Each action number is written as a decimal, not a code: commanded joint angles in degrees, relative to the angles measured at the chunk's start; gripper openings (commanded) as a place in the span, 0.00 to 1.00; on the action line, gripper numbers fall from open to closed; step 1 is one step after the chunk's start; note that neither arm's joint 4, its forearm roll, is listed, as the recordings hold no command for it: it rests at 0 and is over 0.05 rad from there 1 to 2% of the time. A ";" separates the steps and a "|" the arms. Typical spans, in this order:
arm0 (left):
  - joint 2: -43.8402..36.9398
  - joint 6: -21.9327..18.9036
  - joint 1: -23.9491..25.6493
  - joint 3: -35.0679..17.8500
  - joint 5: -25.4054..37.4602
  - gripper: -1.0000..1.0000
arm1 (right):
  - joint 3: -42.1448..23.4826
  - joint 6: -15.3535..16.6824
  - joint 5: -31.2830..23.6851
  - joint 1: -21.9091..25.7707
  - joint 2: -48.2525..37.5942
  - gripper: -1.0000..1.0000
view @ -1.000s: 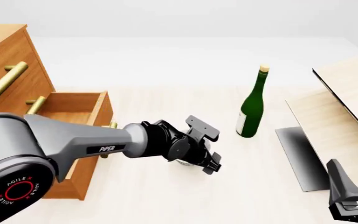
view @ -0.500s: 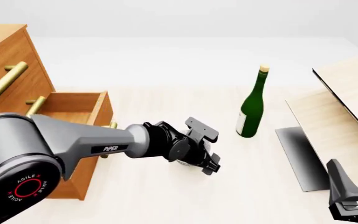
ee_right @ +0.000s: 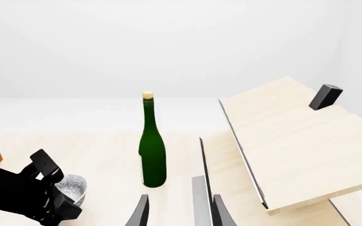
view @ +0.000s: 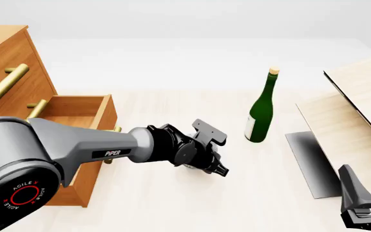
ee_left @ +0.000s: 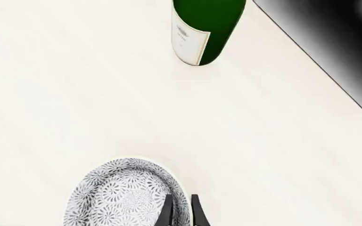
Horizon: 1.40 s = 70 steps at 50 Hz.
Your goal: Put the bowl in the bottom drawer of the cabinet.
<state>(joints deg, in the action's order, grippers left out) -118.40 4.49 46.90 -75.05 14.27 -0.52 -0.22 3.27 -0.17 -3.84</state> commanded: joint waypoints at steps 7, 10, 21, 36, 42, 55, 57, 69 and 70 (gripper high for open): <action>-0.31 -1.29 -1.07 0.69 -0.55 0.00 | 0.00 0.02 0.01 0.01 -0.01 1.00; -0.17 -1.44 -1.23 0.58 -0.44 0.00 | 0.00 0.00 0.00 0.00 0.00 1.00; 1.45 -2.24 -1.97 0.99 -0.57 0.00 | 0.00 0.02 0.01 0.00 -0.02 1.00; 5.23 -5.59 -5.37 0.80 -0.20 0.00 | 0.00 0.01 0.00 -0.01 0.00 1.00; 6.87 -6.49 -5.94 0.41 0.26 0.00 | 0.00 0.01 0.00 0.00 0.00 1.00; 9.21 -7.13 -6.38 1.31 -0.34 0.00 | 0.00 0.01 0.00 0.00 0.00 1.00; 9.83 -7.02 -6.34 1.60 -0.37 0.00 | 0.00 0.01 0.00 0.01 0.00 1.00; 13.40 -6.36 -6.07 3.88 -1.33 0.00 | 0.00 0.01 0.01 0.01 -0.01 1.00; 14.55 -6.48 -6.39 4.33 -1.32 0.00 | 0.00 0.01 0.01 0.00 -0.02 1.00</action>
<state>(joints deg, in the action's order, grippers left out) -107.43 -1.90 40.81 -72.23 13.54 -0.52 -0.21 3.28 -0.17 -3.85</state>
